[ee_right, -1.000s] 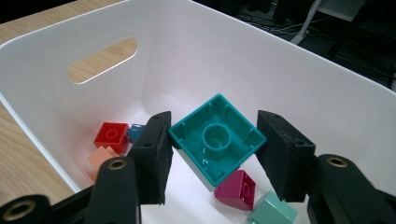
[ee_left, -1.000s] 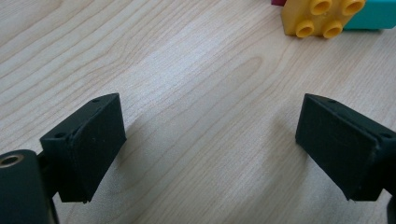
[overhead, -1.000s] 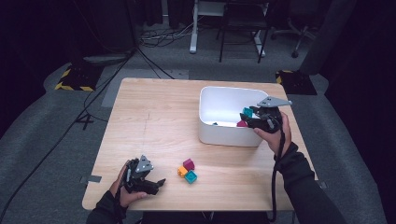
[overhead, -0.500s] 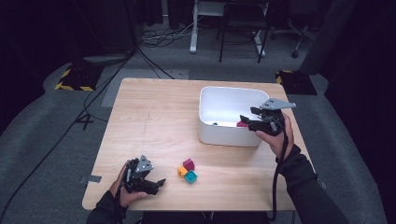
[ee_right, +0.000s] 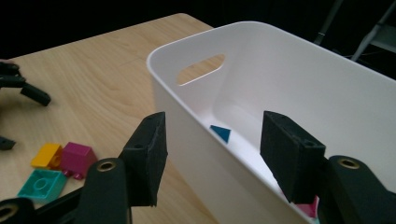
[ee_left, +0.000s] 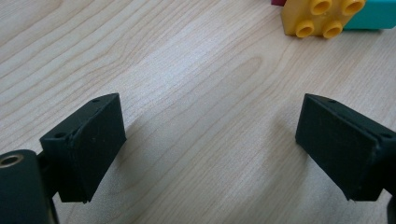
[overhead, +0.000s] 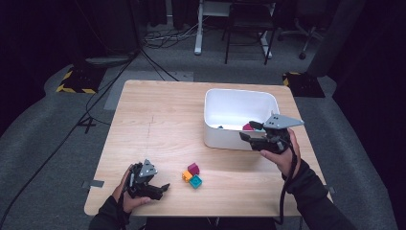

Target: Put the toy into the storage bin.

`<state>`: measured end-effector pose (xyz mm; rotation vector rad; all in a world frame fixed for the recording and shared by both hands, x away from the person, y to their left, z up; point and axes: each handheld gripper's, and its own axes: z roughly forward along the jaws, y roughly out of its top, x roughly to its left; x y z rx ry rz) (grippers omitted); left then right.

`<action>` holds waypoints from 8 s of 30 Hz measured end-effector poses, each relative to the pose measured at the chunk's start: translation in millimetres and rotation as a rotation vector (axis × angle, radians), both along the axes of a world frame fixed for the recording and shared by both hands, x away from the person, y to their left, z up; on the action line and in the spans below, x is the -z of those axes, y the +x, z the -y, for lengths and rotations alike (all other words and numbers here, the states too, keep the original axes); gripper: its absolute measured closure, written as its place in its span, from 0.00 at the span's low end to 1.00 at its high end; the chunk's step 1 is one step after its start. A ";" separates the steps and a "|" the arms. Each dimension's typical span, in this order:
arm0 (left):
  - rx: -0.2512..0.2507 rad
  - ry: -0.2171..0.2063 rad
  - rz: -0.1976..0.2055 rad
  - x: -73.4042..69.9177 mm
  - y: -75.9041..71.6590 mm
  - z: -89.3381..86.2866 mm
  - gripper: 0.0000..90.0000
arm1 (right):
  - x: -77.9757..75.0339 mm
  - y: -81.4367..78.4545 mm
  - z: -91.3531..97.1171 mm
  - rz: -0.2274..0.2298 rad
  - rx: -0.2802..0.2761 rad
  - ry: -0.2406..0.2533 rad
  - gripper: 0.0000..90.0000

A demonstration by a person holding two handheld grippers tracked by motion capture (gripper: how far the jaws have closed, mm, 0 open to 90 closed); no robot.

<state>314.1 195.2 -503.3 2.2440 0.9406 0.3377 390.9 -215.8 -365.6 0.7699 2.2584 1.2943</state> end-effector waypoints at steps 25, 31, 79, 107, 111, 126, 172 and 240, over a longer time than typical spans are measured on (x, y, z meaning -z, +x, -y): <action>0.004 -0.005 -0.005 0.3 0.2 0.3 0.09 | 95.4 -60.1 -77.9 -0.136 -0.270 -0.059 0.47; 0.004 -0.004 -0.005 0.2 0.3 0.2 0.09 | 112.2 -68.7 -97.9 -0.177 -0.311 -0.079 0.45; 0.006 -0.002 -0.006 0.0 0.0 0.0 0.09 | 101.5 -51.8 -52.6 -0.185 -0.172 -0.075 0.66; 0.008 0.004 -0.004 0.0 1.4 0.8 0.08 | 33.8 -35.9 47.3 -0.086 -0.042 -0.022 0.66; 0.007 0.004 -0.003 0.1 1.3 0.8 0.08 | 20.0 -32.5 50.5 -0.075 -0.037 -0.022 0.66; 0.007 0.003 -0.004 0.1 1.3 0.9 0.08 | -15.3 -17.1 54.7 0.014 0.001 0.027 0.66; 0.006 0.006 -0.001 0.0 1.2 0.7 0.08 | -4.0 56.2 16.2 -0.064 0.177 -0.011 0.60; 0.024 -0.028 0.027 -3.8 -3.7 83.5 0.46 | 136.5 -35.8 73.0 -0.211 0.032 -0.109 0.36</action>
